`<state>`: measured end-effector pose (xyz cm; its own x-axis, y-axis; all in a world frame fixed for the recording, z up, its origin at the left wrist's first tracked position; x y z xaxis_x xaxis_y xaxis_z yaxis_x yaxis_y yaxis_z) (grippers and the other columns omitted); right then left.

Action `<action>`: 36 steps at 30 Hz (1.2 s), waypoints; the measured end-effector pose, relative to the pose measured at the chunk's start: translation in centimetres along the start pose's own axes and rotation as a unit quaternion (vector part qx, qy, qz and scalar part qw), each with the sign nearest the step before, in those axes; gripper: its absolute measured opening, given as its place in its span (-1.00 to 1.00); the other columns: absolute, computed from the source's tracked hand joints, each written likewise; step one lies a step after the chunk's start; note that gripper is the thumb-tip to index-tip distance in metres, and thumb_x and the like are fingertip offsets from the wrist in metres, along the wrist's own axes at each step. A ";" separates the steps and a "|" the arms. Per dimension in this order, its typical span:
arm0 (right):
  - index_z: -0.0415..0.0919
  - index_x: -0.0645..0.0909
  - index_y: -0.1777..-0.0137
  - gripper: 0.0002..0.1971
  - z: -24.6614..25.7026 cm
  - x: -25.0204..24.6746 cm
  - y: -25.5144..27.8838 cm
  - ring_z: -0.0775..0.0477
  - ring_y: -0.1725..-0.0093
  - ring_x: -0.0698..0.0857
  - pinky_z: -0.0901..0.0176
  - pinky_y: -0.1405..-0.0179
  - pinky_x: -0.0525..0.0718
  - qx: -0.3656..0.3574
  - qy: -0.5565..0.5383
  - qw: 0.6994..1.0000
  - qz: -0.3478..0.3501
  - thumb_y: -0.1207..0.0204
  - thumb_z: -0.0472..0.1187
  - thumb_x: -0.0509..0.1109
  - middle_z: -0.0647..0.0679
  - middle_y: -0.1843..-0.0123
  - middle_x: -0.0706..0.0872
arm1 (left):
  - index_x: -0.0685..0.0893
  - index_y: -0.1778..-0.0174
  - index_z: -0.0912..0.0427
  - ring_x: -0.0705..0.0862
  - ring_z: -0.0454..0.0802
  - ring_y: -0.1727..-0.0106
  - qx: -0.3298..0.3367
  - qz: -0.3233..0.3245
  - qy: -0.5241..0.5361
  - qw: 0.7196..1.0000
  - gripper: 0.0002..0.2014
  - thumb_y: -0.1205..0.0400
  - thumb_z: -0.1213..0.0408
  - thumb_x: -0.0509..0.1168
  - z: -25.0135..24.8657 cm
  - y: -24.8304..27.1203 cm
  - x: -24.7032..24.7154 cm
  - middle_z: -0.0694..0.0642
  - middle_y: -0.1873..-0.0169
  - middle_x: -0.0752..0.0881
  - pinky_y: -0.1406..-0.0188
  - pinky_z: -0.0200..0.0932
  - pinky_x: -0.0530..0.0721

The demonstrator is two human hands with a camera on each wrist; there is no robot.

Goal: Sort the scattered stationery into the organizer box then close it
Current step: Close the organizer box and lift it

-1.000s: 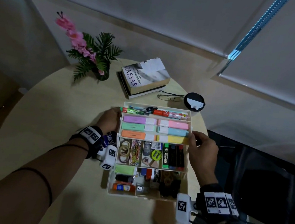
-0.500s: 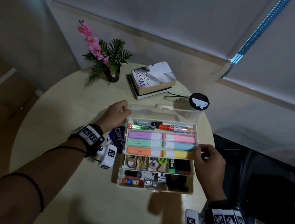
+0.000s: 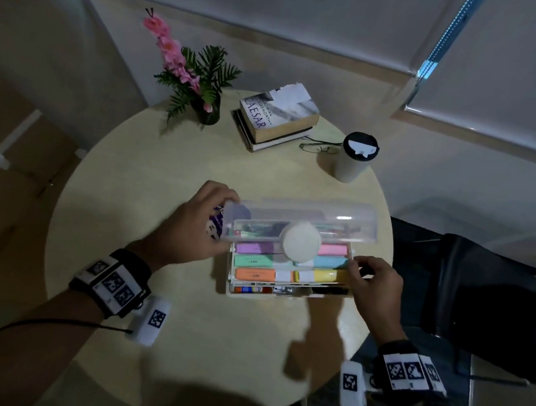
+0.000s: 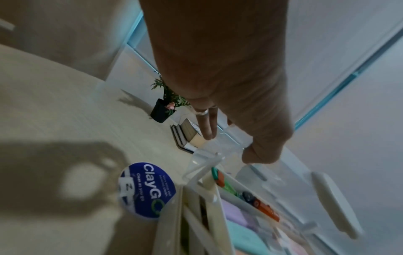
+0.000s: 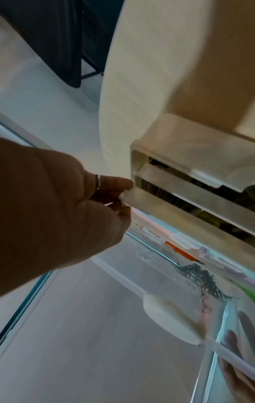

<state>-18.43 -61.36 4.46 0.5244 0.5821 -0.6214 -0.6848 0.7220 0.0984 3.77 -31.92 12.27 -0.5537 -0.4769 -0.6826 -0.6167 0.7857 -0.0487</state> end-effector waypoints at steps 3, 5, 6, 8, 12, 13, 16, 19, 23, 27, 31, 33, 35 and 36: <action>-0.17 0.84 0.12 -0.90 -2.7 0.5 0.2 0.00 0.16 0.82 0.04 0.06 0.79 0.039 -0.014 0.999 0.013 -0.57 -0.16 0.60 0.02 0.23 0.84 | 0.54 -0.35 0.14 0.66 0.02 -0.28 0.054 0.023 -0.072 0.996 -0.33 -0.36 0.12 0.64 -0.6 2.4 1.8 0.03 -0.37 0.47 -0.18 0.08 0.74; -0.20 0.86 0.11 -0.90 -4.0 0.7 0.1 -0.03 0.12 0.85 -0.10 0.00 0.84 0.059 -0.061 0.996 0.034 -0.58 -0.18 0.60 -0.02 0.21 0.88 | 0.55 -0.32 0.24 0.60 0.13 -0.46 0.075 0.022 -0.098 0.992 -0.34 -0.38 0.12 0.65 -0.5 3.5 3.2 0.12 -0.42 0.50 -0.30 0.15 0.67; -0.21 0.86 0.10 -0.90 -4.3 0.7 0.1 -0.04 0.11 0.87 -0.12 0.00 0.85 0.064 -0.093 0.992 0.048 -0.59 -0.19 0.59 -0.03 0.20 0.90 | 0.56 -0.32 0.28 0.56 0.18 -0.53 0.080 0.022 -0.113 0.990 -0.34 -0.39 0.12 0.66 -0.5 4.0 3.7 0.18 -0.45 0.52 -0.37 0.17 0.64; -0.20 0.89 0.09 -0.91 -4.4 0.4 0.2 -0.08 0.11 0.88 -0.09 0.02 0.83 0.067 -0.152 0.982 0.086 -0.61 -0.23 0.58 -0.08 0.20 0.91 | 0.56 -0.33 0.33 0.54 0.24 -0.57 0.088 0.019 -0.146 0.985 -0.34 -0.41 0.15 0.66 -0.6 4.6 4.6 0.25 -0.46 0.56 -0.42 0.21 0.61; -0.27 0.88 0.04 -0.73 -5.2 0.1 -0.2 -0.16 0.08 0.80 -0.24 -0.18 0.76 0.127 -0.272 0.949 0.101 -0.73 -0.12 0.43 -0.27 0.08 0.89 | 0.58 -0.33 0.36 0.56 0.30 -0.52 0.105 0.009 -0.190 0.976 -0.44 -0.47 0.14 0.49 -1.1 5.6 5.4 0.29 -0.43 0.59 -0.44 0.18 0.62; -0.30 0.87 -0.01 -0.65 -5.5 0.0 -0.4 -0.19 0.04 0.81 -0.30 -0.29 0.74 0.163 -0.304 0.934 0.093 -0.78 -0.08 0.34 -0.31 0.04 0.88 | 0.58 -0.37 0.34 0.56 0.29 -0.50 0.096 0.007 -0.193 0.976 -0.41 -0.46 0.15 0.48 -1.1 5.8 5.6 0.27 -0.44 0.58 -0.43 0.17 0.62; -0.23 0.86 -0.12 -0.50 -4.8 -0.2 -0.6 -0.17 -0.13 0.85 -0.22 -0.32 0.75 0.177 -0.311 0.927 0.115 -0.82 0.12 0.19 -0.21 -0.09 0.90 | 0.59 -0.51 0.27 0.55 0.25 -0.49 0.056 0.008 -0.206 0.977 -0.26 -0.35 0.29 0.59 -0.8 6.3 6.3 0.21 -0.48 0.56 -0.46 0.08 0.62; -0.06 0.86 -0.13 -0.56 -3.5 -0.3 -0.4 -0.11 -0.23 0.84 -0.11 -0.30 0.73 0.126 -0.273 0.942 0.150 -0.73 0.26 0.32 -0.05 -0.15 0.90 | 0.55 -0.62 0.15 0.51 0.19 -0.51 0.021 0.013 -0.217 0.976 -0.15 -0.36 0.26 0.67 -0.4 7.1 7.1 0.14 -0.52 0.53 -0.43 0.00 0.61; -0.03 0.82 -0.30 -0.63 -2.6 0.1 -0.1 0.09 -0.24 0.84 0.04 -0.31 0.76 0.062 -0.214 0.954 0.200 -0.69 0.18 0.45 0.10 -0.18 0.90 | 0.55 -0.60 0.11 0.50 0.17 -0.54 -0.014 0.012 -0.203 0.979 -0.19 -0.43 0.16 0.69 0.6 8.5 8.7 0.11 -0.55 0.49 -0.35 0.11 0.71; -0.07 0.80 -0.33 -0.66 -2.5 0.3 0.2 0.08 -0.14 0.87 0.25 -0.11 0.82 0.040 -0.226 0.953 0.195 -0.68 0.09 0.49 0.06 -0.14 0.91 | 0.60 -0.53 0.18 0.53 0.17 -0.54 -0.031 -0.026 -0.194 0.980 -0.30 -0.47 0.20 0.65 1.2 8.8 9.6 0.17 -0.56 0.51 -0.28 0.18 0.77; -0.06 0.78 -0.32 -0.62 -2.7 1.2 -0.1 0.02 -0.17 0.87 0.05 -0.17 0.84 0.039 -0.218 0.958 0.179 -0.65 0.15 0.51 0.03 -0.18 0.89 | 0.48 -0.63 0.16 0.46 0.16 -0.63 -0.069 -0.112 -0.188 0.973 -0.23 -0.50 0.28 0.64 1.1 8.3 9.8 0.18 -0.63 0.46 -0.43 0.16 0.70; -0.04 0.77 -0.33 -0.57 -2.8 1.9 -0.4 0.01 -0.16 0.87 -0.11 -0.23 0.84 0.045 -0.218 0.960 0.169 -0.62 0.21 0.52 0.02 -0.19 0.88 | 0.30 -0.69 0.15 0.48 0.07 -0.59 -0.201 -0.192 -0.085 0.957 -0.07 -0.48 0.17 0.68 1.8 8.6 10.6 0.13 -0.63 0.39 -0.43 -0.02 0.67; -0.03 0.77 -0.33 -0.55 -2.7 2.4 -0.7 0.00 -0.15 0.87 -0.18 -0.25 0.83 0.057 -0.225 0.959 0.162 -0.60 0.24 0.53 0.01 -0.17 0.89 | 0.27 -0.59 0.13 0.59 -0.01 -0.44 -0.359 -0.222 0.100 0.901 -0.07 -0.45 0.10 0.71 2.0 9.2 13.0 0.11 -0.50 0.44 -0.25 -0.12 0.73; -0.02 0.78 -0.32 -0.56 -2.5 2.6 -0.7 0.00 -0.15 0.87 -0.19 -0.26 0.82 0.062 -0.228 0.958 0.164 -0.60 0.24 0.53 0.01 -0.16 0.90 | 0.34 -0.44 0.15 0.66 -0.03 -0.33 -0.407 -0.200 0.184 0.872 -0.22 -0.47 0.16 0.71 1.8 9.3 14.7 0.10 -0.35 0.55 -0.21 -0.07 0.77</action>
<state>-17.87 -61.35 0.83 0.4775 0.8674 -0.1401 -0.7998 0.4950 0.3396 -9.13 -30.96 0.48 -0.2519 -0.8608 -0.4421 -0.9115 0.0576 0.4072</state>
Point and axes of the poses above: each hand's wrist, its own y-axis away from the middle knuckle, its own x-axis out of the palm, z = x × y, the point moved 5 cm from there along -y, towards the middle knuckle
